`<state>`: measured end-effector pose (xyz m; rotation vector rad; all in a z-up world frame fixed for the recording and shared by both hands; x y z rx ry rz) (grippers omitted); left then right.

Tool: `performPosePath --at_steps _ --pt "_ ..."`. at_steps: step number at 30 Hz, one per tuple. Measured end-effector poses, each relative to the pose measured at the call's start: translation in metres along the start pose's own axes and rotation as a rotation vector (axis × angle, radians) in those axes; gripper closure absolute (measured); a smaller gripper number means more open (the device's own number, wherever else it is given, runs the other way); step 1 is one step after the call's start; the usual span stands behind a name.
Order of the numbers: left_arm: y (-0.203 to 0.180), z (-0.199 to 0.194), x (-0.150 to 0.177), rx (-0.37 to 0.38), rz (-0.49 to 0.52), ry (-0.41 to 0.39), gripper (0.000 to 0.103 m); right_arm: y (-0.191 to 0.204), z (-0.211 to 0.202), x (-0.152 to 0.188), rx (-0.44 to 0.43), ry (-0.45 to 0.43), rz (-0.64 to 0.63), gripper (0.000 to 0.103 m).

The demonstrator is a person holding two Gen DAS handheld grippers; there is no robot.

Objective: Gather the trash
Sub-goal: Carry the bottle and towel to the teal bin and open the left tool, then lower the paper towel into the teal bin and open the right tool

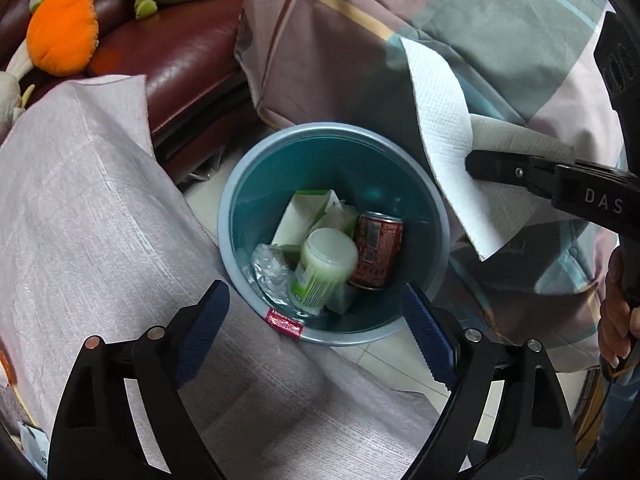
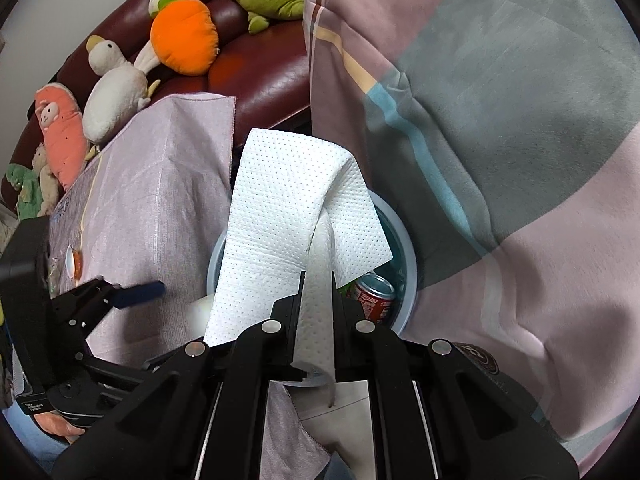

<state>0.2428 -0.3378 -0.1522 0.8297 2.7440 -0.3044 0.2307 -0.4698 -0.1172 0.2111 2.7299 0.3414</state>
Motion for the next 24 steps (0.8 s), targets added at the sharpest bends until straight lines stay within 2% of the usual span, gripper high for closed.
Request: performPosePath --at_steps 8,16,19,21,24 --pt "0.016 -0.013 0.009 0.005 -0.056 -0.007 0.011 0.009 0.008 -0.002 0.011 0.015 -0.023 0.096" --pt "0.050 -0.036 0.029 -0.016 -0.121 -0.035 0.010 0.021 0.025 -0.006 0.026 0.045 -0.054 0.092" --pt "0.062 -0.039 0.034 -0.012 -0.149 -0.040 0.009 0.025 0.035 -0.007 0.030 0.063 -0.057 0.083" --pt "0.070 -0.040 0.039 -0.007 -0.167 -0.041 0.009 0.027 0.041 -0.007 0.042 0.065 -0.056 0.058" --pt "0.079 -0.041 0.044 0.002 -0.188 -0.041 0.009 0.029 0.046 -0.008 0.053 0.070 -0.053 0.056"
Point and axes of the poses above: each gripper's, at about its wrist camera, not at the fingertips, and z roughly the way its jaws point, y to its left, x to its underside, the point moved 9 cm from there along z, roughly the way its jaws point, and after that the axes turned 6 degrees about y, right-handed, at the moved point
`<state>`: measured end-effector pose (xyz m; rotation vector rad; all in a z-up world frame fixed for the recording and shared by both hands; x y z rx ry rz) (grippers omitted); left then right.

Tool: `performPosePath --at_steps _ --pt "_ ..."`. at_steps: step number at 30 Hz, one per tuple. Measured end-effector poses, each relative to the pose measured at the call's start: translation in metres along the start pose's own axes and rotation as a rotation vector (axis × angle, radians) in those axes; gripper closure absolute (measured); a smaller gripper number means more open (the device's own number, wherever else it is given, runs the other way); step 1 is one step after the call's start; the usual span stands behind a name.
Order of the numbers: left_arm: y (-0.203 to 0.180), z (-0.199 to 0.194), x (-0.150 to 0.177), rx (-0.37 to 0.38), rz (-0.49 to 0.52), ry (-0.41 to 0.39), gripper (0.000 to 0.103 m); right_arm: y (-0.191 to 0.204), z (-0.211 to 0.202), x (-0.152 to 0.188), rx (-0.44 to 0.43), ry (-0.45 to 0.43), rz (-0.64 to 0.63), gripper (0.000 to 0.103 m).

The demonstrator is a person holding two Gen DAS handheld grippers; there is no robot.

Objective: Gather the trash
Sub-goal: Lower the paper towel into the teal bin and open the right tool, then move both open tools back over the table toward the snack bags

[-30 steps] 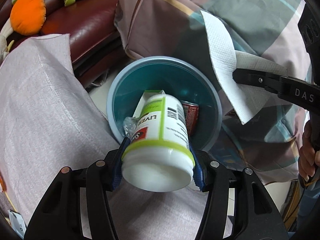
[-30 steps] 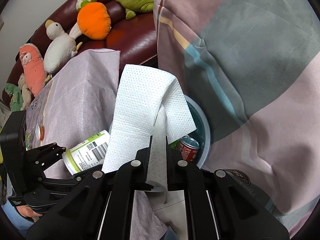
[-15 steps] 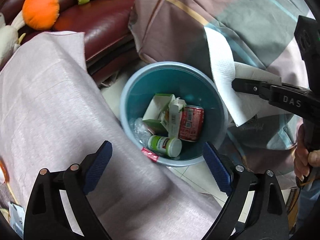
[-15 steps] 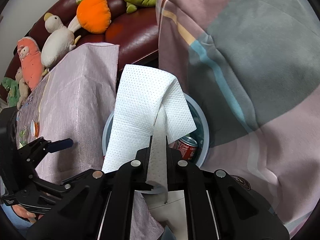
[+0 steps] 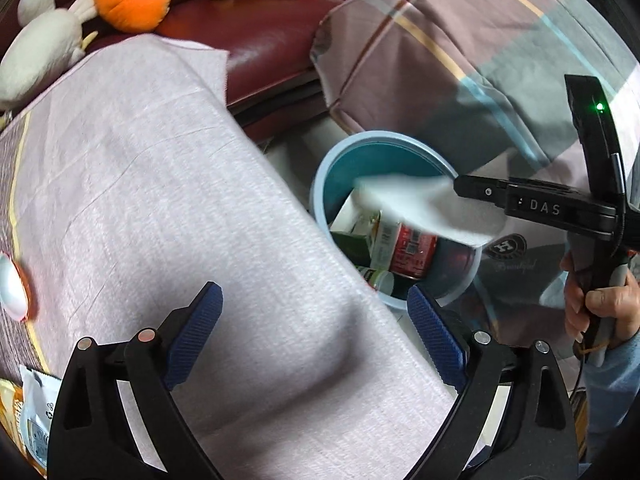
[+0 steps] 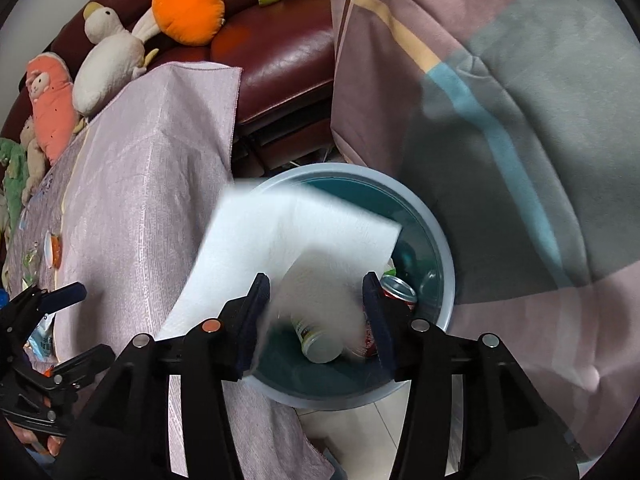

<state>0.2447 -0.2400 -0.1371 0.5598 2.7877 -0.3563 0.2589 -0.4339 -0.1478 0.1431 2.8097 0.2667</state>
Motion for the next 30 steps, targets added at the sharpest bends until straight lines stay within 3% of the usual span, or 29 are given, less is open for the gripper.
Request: performPosePath --at_steps 2,5,8,19,30 --pt "0.003 0.000 0.002 0.007 -0.008 0.000 0.009 0.001 0.001 0.000 0.007 0.002 0.004 0.053" --pt "0.006 -0.002 0.006 0.017 -0.017 -0.003 0.009 0.005 -0.003 0.001 0.023 -0.004 -0.003 0.036" --pt "0.010 -0.004 0.011 0.029 -0.024 -0.006 0.009 0.011 -0.007 0.002 0.043 -0.007 -0.015 0.028" --pt "0.027 -0.032 0.030 0.053 -0.052 -0.051 0.009 0.033 -0.026 0.008 0.071 -0.010 -0.032 0.026" --pt "0.063 -0.070 0.063 0.039 -0.122 -0.119 0.008 0.092 -0.048 0.023 0.057 -0.023 -0.100 0.022"
Point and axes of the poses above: each gripper's, at about its wrist camera, not at the fingertips, and z roughly the way its jaws point, y to its left, x to its underside, the point moved 9 cm from there along z, roughly the way its jaws point, and after that the axes turned 6 degrees about y, right-handed, at the moved point
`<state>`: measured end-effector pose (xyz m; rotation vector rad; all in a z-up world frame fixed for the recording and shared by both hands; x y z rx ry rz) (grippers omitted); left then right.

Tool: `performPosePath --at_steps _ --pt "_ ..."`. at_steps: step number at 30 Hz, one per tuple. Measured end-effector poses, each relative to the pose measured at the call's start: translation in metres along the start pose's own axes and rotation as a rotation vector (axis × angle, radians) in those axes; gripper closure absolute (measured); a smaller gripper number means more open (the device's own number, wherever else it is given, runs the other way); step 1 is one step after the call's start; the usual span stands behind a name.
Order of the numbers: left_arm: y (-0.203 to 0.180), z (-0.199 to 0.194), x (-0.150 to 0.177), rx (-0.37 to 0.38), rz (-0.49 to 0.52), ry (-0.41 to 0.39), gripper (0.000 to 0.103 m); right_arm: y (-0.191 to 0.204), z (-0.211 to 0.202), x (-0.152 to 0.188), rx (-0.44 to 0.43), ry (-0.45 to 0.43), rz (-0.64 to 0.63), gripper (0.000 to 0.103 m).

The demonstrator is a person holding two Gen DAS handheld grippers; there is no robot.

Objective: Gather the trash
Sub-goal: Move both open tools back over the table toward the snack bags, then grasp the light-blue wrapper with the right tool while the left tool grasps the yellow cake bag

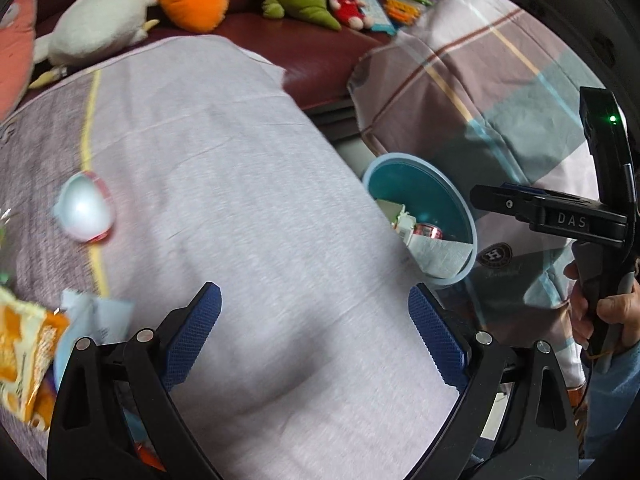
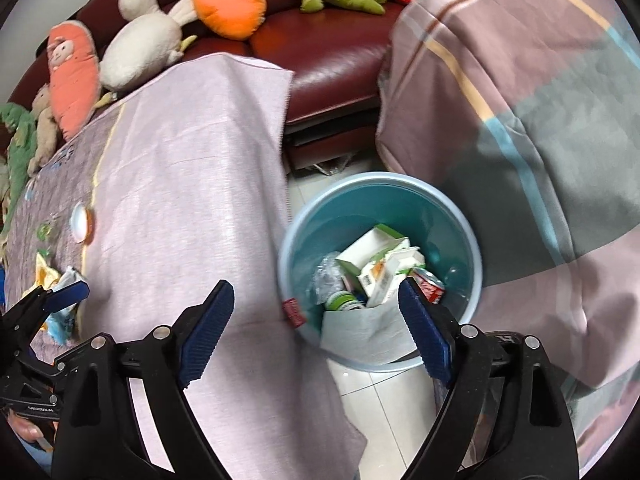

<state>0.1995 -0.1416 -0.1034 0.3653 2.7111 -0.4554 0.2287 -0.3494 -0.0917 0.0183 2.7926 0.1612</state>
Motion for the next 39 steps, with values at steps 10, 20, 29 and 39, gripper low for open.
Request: performPosePath --at_steps 10,20,29,39 --pt "0.052 -0.049 0.031 -0.058 -0.058 -0.065 0.007 0.075 -0.018 0.009 -0.030 -0.011 -0.112 0.021" --pt "0.129 -0.095 0.067 -0.141 -0.148 -0.117 0.007 0.149 -0.029 0.023 -0.044 -0.004 -0.231 0.021" --pt "0.181 -0.113 0.095 -0.165 -0.227 -0.130 0.006 0.211 -0.026 0.029 -0.052 0.018 -0.318 0.021" --pt "0.226 -0.112 0.114 -0.161 -0.294 -0.119 0.006 0.277 -0.007 0.037 -0.079 0.066 -0.395 0.021"
Point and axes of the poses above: each gripper's, at about its wrist camera, not at the fingertips, and z roughly the way its jaws point, y to its left, x to its underside, the point moved 9 cm from there along z, roughly the way its jaws point, and after that the axes turned 6 degrees about y, right-handed, at the moved point
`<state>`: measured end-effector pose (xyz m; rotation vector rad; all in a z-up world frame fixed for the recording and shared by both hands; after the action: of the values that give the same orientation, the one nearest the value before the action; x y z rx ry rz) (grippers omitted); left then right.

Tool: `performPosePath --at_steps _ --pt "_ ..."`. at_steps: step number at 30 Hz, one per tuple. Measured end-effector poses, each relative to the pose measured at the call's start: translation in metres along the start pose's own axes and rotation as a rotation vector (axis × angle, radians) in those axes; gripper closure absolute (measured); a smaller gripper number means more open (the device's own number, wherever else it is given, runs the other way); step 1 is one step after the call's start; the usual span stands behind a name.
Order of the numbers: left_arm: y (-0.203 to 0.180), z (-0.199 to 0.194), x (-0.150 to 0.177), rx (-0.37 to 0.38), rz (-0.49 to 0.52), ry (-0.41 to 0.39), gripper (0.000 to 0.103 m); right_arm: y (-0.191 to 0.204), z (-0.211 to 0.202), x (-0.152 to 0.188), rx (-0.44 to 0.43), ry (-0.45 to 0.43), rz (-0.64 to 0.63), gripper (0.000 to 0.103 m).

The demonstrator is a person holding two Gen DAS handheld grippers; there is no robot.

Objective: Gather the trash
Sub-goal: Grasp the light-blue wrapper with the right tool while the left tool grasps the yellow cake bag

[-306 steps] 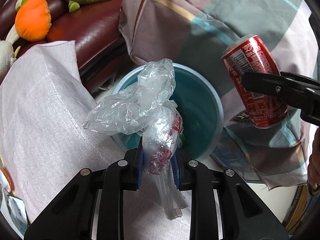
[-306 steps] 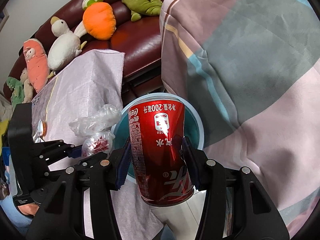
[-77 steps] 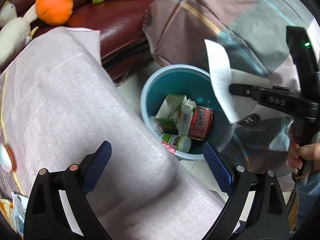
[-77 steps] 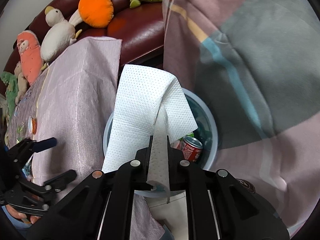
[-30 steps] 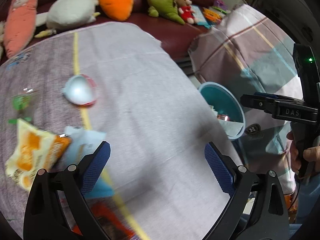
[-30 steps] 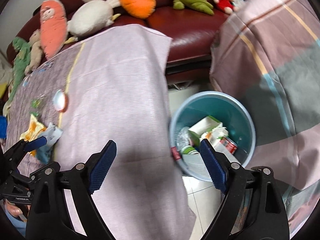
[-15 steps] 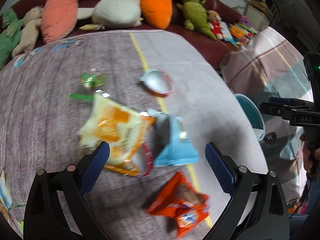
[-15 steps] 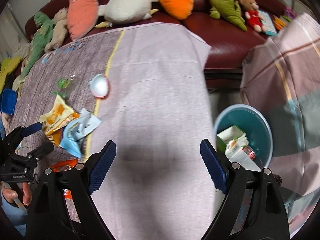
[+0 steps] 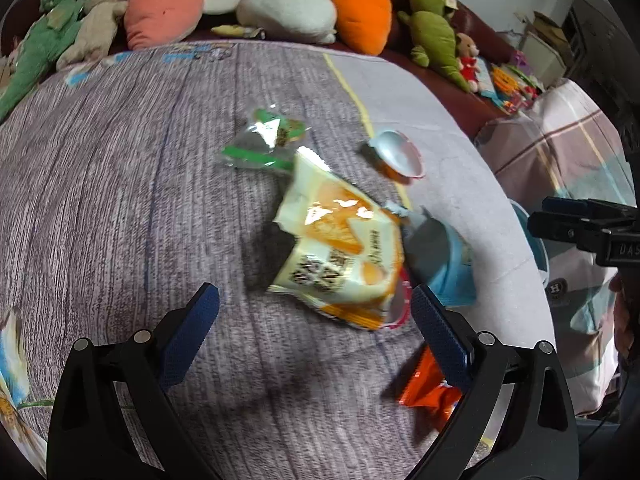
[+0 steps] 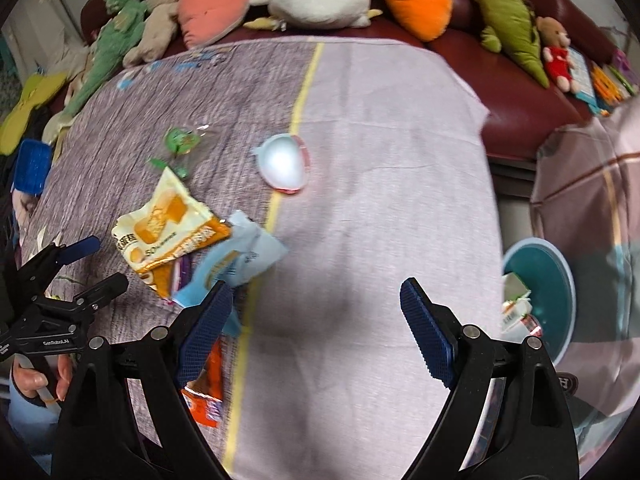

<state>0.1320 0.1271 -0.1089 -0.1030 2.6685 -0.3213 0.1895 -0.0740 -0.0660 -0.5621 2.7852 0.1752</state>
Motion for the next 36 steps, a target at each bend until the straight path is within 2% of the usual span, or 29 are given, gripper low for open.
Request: performPosePath --at_steps 16,26,28,29,30,32,36 --pt "0.033 0.009 0.000 0.033 -0.057 0.023 0.006 0.060 0.054 -0.015 -0.053 0.114 -0.064 0.021" --pt "0.036 0.012 0.000 0.045 -0.070 0.030 0.006 0.064 0.086 -0.001 -0.102 0.192 -0.041 0.021" --pt "0.034 0.011 0.000 0.046 -0.068 0.030 0.006 0.065 0.089 0.002 -0.121 0.196 -0.036 0.028" --pt "0.032 0.011 0.000 0.048 -0.064 0.030 0.006 0.066 0.092 0.004 -0.137 0.202 -0.035 0.042" --pt "0.031 0.010 0.000 0.048 -0.060 0.030 0.006 0.068 0.093 0.006 -0.147 0.207 -0.032 0.060" --pt "0.028 0.009 -0.001 0.047 -0.048 0.028 0.006 0.067 0.095 0.009 -0.154 0.213 -0.030 0.080" --pt "0.017 0.007 -0.004 0.052 -0.018 0.023 0.006 0.059 0.082 0.007 -0.140 0.163 -0.041 0.083"
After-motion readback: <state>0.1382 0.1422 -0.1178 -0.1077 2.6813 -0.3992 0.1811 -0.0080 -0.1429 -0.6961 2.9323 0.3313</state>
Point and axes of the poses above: each gripper's, at about its wrist camera, not at the fingertips, and z roughly the way its jaws point, y to its left, x to its underside, the point moved 9 cm from there along z, roughly the way its jaws point, and after that the axes turned 6 degrees about y, right-handed, at the moved point
